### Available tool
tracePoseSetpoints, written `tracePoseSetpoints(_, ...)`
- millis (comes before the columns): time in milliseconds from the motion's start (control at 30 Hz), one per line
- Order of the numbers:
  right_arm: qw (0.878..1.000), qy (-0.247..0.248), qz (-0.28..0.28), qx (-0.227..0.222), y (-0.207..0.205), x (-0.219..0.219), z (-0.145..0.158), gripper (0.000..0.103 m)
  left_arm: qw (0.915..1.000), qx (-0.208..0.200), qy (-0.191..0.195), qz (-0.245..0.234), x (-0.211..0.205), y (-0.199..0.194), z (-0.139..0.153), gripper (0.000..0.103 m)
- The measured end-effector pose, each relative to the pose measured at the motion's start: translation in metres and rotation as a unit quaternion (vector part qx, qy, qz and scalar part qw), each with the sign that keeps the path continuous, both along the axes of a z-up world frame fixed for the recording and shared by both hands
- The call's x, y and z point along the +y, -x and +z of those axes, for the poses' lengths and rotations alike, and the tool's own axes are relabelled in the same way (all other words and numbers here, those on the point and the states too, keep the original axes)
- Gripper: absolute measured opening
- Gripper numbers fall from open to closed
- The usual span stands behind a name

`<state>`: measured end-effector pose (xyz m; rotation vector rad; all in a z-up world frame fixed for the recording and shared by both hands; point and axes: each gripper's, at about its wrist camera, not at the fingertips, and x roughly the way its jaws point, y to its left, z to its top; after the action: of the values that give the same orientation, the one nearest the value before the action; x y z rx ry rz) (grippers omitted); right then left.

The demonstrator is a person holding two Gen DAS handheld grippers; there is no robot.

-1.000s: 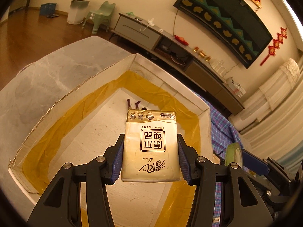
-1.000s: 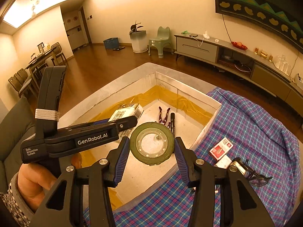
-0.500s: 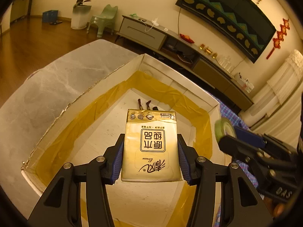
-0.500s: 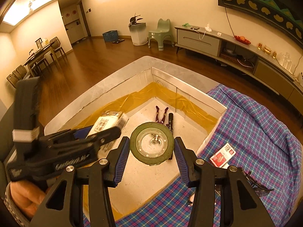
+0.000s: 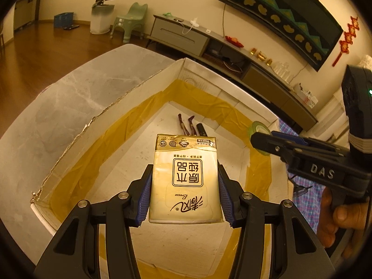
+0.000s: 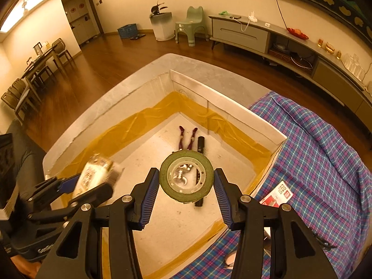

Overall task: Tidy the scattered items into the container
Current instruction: 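Carry the packet and tape roll over the box interior with both tools, then open the left tool to drop the packet while the right tool drops the tape roll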

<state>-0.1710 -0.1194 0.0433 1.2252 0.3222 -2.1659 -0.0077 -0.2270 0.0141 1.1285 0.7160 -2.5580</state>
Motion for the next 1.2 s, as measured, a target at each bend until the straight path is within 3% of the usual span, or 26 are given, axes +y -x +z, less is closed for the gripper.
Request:
tracePoseSetpoints(600, 0.999, -0.044, -0.022, -0.004, 0.03, -0.005, -0.023, 0.05, 0.9995, -0.023, -0.012, 0.018, -0.008, -0.001, -0.008, 0.055)
tracePoseSetpoints(1200, 1.0, 0.006, -0.011, -0.017, -0.002, 0.017, -0.005, 0.05, 0.9997, -0.023, 0.004, 0.012, 0.001, -0.011, 0.016, 0.056)
